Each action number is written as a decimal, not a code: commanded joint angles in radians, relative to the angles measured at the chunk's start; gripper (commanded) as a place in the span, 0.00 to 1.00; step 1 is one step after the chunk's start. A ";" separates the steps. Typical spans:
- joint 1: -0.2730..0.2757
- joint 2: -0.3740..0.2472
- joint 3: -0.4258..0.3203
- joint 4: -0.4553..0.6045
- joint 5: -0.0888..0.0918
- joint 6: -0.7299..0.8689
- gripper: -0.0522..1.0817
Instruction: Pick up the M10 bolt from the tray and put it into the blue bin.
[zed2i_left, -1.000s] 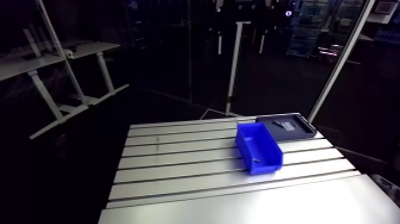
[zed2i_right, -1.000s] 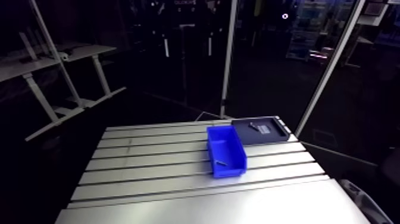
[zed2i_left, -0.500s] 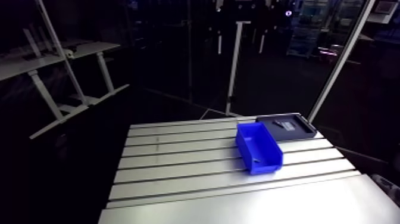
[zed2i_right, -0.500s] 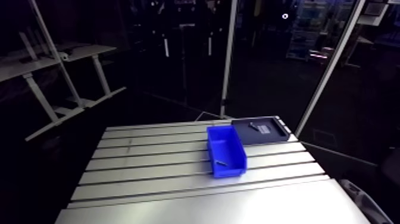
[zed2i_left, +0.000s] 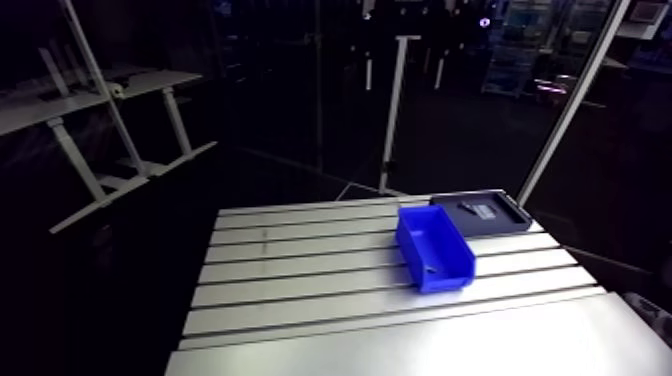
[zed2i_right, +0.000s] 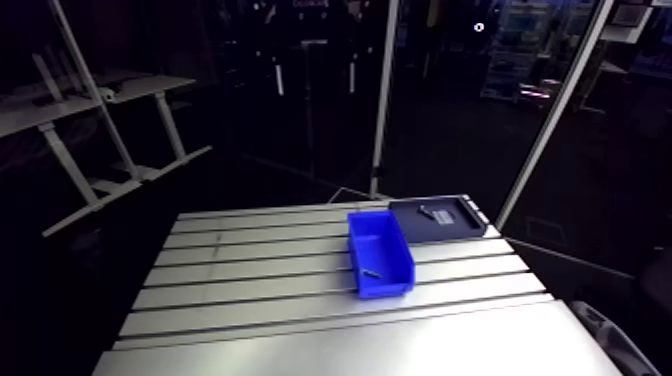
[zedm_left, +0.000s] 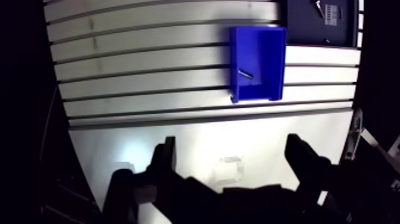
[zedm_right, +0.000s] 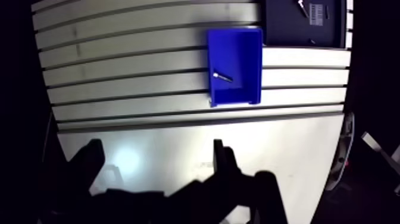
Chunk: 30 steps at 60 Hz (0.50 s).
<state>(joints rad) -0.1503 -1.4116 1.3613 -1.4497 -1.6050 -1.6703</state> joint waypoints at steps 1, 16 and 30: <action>0.000 0.001 0.002 -0.001 -0.002 0.001 0.06; 0.000 0.001 0.002 -0.001 0.000 0.001 0.06; 0.000 0.003 0.002 -0.001 0.000 0.001 0.06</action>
<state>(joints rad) -0.1504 -1.4097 1.3628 -1.4503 -1.6054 -1.6696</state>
